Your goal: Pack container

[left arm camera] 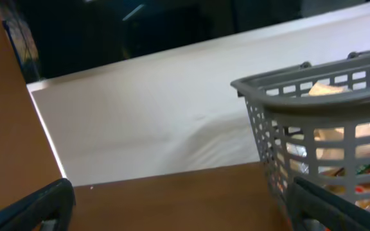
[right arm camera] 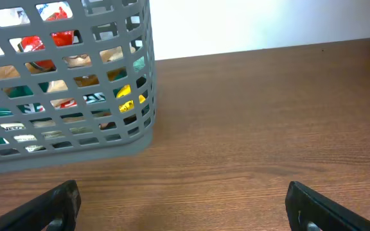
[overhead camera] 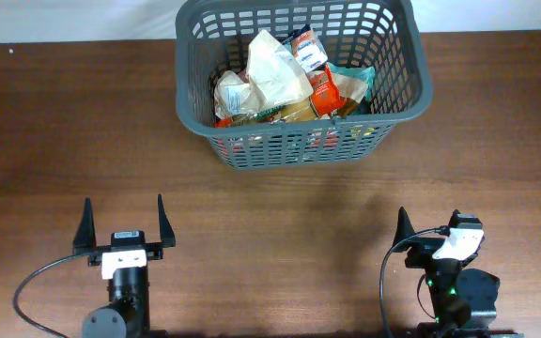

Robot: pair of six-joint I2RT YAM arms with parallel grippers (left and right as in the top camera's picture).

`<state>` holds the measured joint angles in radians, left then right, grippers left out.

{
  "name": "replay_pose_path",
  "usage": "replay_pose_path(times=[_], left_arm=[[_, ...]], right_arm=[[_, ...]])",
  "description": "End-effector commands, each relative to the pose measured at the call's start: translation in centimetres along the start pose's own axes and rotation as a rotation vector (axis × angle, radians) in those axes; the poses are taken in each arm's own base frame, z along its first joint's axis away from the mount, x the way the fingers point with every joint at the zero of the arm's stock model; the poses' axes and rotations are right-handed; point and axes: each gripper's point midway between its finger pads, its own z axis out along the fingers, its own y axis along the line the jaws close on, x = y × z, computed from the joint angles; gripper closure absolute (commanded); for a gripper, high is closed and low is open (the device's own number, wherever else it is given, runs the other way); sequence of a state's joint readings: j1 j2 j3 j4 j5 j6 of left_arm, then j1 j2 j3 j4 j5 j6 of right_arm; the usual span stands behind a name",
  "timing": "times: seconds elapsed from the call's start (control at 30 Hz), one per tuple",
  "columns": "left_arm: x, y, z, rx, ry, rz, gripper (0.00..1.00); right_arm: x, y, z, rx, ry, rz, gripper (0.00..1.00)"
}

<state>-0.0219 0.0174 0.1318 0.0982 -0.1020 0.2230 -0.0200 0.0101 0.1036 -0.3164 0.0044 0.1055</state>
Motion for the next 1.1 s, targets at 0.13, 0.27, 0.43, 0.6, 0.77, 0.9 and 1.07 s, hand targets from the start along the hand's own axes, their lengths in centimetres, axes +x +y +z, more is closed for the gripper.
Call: replay_pose_path(times=[0.13, 0.27, 0.43, 0.6, 0.77, 0.9, 1.07], left_arm=[[2.5, 0.4, 0.0, -0.028, 0.047, 0.008, 0.01], [4.0, 0.2, 0.1, -0.025, 0.08, 0.011, 0.01], [6.7, -0.3, -0.1, -0.01, 0.147, 0.016, 0.01], [8.7, -0.7, -0.4, 0.008, 0.231, 0.022, 0.01], [10.0, -1.0, -0.8, 0.019, 0.287, 0.026, 0.01], [10.0, -1.0, -0.8, 0.019, 0.286, 0.026, 0.01], [10.0, -1.0, -0.8, 0.019, 0.287, 0.026, 0.01]], right_arm=[[0.2, -0.4, 0.0, 0.021, -0.002, 0.009, 0.01], [0.2, -0.4, 0.0, 0.021, -0.002, 0.009, 0.01], [0.2, -0.4, 0.0, 0.021, -0.002, 0.009, 0.01], [0.2, -0.4, 0.0, 0.021, -0.002, 0.009, 0.01], [0.2, -0.4, 0.0, 0.021, -0.002, 0.009, 0.01], [0.2, -0.4, 0.0, 0.021, -0.002, 0.009, 0.01], [0.2, -0.4, 0.0, 0.021, -0.002, 0.009, 0.01]])
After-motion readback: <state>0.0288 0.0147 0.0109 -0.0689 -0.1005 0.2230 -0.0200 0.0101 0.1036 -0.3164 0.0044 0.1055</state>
